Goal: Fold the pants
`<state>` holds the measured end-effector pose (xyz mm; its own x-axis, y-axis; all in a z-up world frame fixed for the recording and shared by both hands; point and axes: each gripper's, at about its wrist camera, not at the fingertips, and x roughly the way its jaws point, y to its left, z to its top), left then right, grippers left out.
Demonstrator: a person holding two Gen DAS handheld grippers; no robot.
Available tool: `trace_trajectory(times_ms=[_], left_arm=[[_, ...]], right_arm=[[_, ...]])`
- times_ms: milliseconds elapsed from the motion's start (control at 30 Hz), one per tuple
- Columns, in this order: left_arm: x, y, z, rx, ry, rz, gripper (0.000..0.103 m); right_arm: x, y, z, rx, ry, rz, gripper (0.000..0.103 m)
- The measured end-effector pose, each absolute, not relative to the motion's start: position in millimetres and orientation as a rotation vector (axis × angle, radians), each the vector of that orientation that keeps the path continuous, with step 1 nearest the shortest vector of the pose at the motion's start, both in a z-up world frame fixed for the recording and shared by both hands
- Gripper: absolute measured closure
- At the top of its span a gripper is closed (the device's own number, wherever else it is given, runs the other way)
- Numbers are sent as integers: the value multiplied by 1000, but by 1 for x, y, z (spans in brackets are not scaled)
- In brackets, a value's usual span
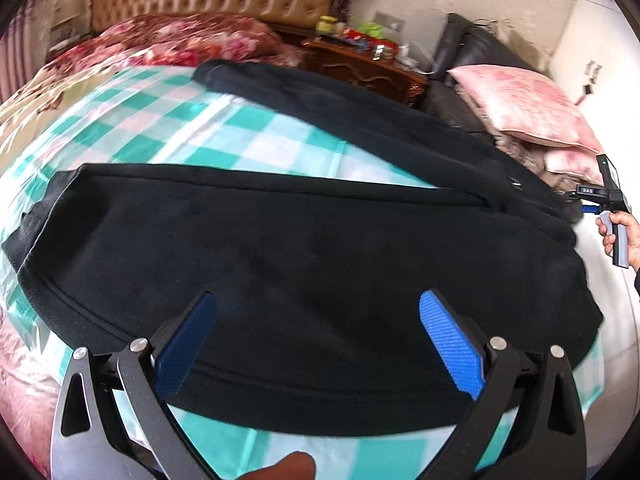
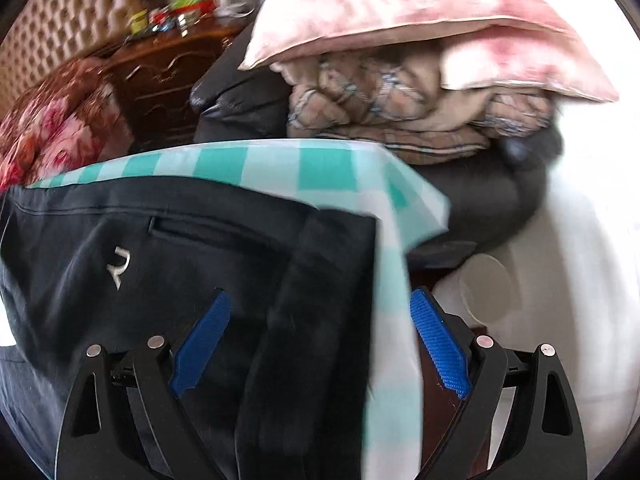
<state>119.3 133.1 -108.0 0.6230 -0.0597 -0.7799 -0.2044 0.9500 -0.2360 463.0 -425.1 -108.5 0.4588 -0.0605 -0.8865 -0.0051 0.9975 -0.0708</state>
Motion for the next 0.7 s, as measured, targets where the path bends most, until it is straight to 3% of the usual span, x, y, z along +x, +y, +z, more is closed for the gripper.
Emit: trace_trajectory(times_ms=[200,267,300,367,433,700], left_arm=[[128,146,-112,-295,905,123,1],[132,149,-112,-299,905,131,1],[134,150,-113,-305,910,132,1],[139,148,-113,-299,917,133,1],[143,145,-109,-293,912,117,1],[143,127,-68,-291,831,57,1]], right_arm=[[503,-421,-140,-116,1121,-9,15],[505,-417,-144,-151,1089,-6,31],[503,-414,-145,-205,1069,-24,47],[502,-416,-142,-200,1047,9,64],[493,-420,-132,-149,1024,82,92],[388,-389,-33,-135,783,259,94]])
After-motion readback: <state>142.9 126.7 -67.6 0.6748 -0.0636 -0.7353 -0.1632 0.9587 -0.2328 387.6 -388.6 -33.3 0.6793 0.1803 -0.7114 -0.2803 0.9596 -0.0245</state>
